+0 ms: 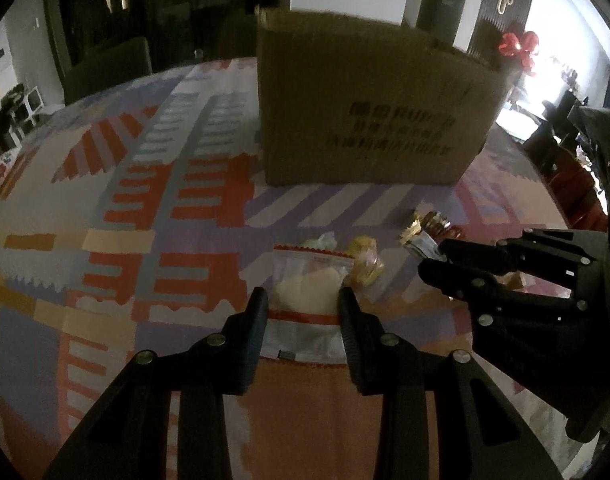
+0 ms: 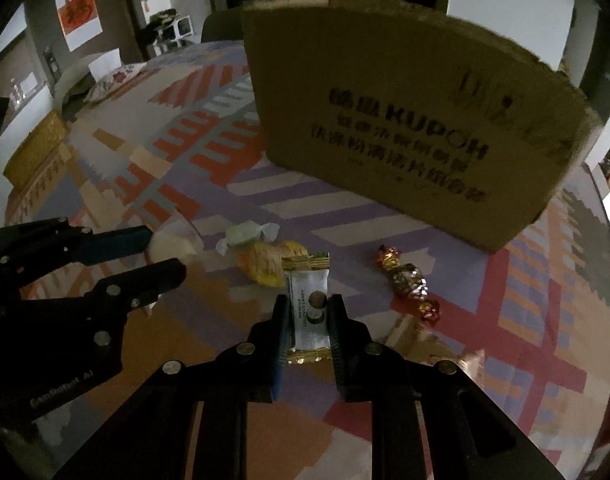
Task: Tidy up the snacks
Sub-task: 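Grasp the clear zip bag with the left tool while the right grasps the white stick pack, then carry both items over the cardboard box and open both tools inside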
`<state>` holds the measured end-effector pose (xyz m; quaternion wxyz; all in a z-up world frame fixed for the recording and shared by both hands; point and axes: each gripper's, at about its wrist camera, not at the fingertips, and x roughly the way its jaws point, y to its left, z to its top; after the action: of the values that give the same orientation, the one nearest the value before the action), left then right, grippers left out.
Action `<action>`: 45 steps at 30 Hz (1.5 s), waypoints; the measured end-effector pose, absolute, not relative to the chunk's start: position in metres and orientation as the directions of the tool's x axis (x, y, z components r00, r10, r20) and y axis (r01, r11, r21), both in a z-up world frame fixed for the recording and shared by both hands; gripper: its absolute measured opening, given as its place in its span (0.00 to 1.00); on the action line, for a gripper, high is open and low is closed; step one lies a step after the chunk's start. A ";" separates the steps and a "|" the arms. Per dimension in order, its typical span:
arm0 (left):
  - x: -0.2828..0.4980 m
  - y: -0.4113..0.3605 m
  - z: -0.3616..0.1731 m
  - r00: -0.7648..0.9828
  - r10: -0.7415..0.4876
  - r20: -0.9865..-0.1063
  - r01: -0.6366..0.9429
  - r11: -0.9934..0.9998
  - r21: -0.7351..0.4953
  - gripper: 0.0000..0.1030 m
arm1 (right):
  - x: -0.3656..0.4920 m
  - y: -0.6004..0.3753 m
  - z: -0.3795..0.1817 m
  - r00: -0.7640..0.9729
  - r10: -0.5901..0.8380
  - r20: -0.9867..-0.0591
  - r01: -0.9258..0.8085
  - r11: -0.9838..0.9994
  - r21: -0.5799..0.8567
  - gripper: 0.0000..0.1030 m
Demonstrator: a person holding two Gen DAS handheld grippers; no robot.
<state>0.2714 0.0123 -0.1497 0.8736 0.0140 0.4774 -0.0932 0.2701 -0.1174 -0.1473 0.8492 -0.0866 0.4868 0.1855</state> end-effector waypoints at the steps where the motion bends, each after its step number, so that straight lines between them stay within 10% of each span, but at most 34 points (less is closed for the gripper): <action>1: 0.270 0.012 -0.145 0.534 -0.151 -0.832 0.179 0.982 -0.064 0.34 | 0.268 -0.119 -0.143 0.464 0.231 -0.855 -0.395 0.918 0.034 0.20; 45: 0.367 -0.026 0.036 0.726 -0.259 -0.637 0.342 0.940 0.007 0.34 | 0.334 -0.160 0.028 0.736 0.193 -0.649 -0.236 0.971 0.021 0.20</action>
<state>0.3675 -0.0255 0.0363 0.9269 0.0619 0.3328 -0.1622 0.3338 -0.1597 0.0279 0.9312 -0.0313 0.3443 0.1153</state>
